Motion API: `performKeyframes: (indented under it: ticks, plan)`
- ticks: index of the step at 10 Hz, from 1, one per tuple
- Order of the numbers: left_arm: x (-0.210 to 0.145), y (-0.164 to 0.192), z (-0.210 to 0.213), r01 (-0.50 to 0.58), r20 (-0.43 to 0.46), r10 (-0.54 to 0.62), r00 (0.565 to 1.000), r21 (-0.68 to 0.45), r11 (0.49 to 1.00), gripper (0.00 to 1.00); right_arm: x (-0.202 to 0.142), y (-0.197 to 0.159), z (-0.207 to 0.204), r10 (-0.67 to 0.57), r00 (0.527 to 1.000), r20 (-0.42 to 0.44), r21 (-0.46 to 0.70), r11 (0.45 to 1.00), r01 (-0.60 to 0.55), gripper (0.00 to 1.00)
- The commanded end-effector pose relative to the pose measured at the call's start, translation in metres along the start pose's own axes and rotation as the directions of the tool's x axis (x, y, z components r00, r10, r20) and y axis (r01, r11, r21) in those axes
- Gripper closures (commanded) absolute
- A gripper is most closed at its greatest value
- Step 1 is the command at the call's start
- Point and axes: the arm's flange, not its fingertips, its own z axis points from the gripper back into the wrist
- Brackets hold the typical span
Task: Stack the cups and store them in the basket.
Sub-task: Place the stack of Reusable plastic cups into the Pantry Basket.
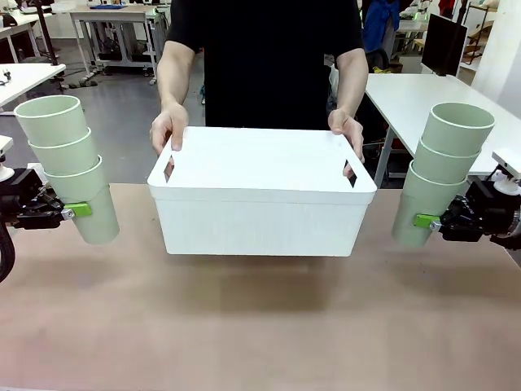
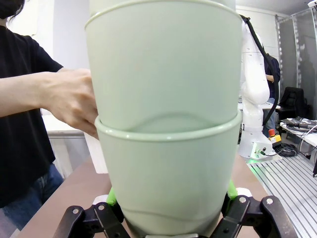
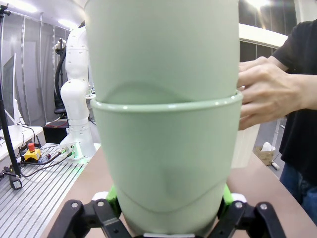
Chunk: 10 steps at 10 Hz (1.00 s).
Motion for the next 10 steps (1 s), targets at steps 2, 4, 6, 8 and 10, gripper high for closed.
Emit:
performKeyframes:
  ticks: [2,4,6,8,10]
  plan:
    - [0.0045,-0.0009,-0.0004,0.008,0.006,-0.008,1.000,-0.006,1.000,0.13,0.0037,-0.0001,0.0000,0.019,1.000,0.001,-0.002,1.000,-0.019,0.15]
    - [0.0045,-0.0009,-0.0004,0.008,0.006,-0.008,1.000,-0.006,1.000,0.13,0.0037,-0.0001,0.0000,0.019,1.000,0.001,-0.002,1.000,-0.019,0.15]
    - [0.0045,-0.0009,-0.0004,0.008,0.006,-0.008,1.000,-0.006,1.000,0.13,0.0037,-0.0001,0.0000,0.019,1.000,0.001,-0.002,1.000,-0.019,0.15]
    - [0.0045,-0.0009,-0.0004,0.008,0.006,-0.008,1.000,-0.006,1.000,0.13,0.0037,-0.0001,0.0000,0.019,1.000,0.001,-0.002,1.000,-0.019,0.15]
    - [0.0045,-0.0009,-0.0004,0.008,0.006,-0.008,1.000,-0.006,1.000,0.13,0.0037,-0.0001,0.0000,0.019,1.000,0.001,-0.002,1.000,-0.019,0.15]
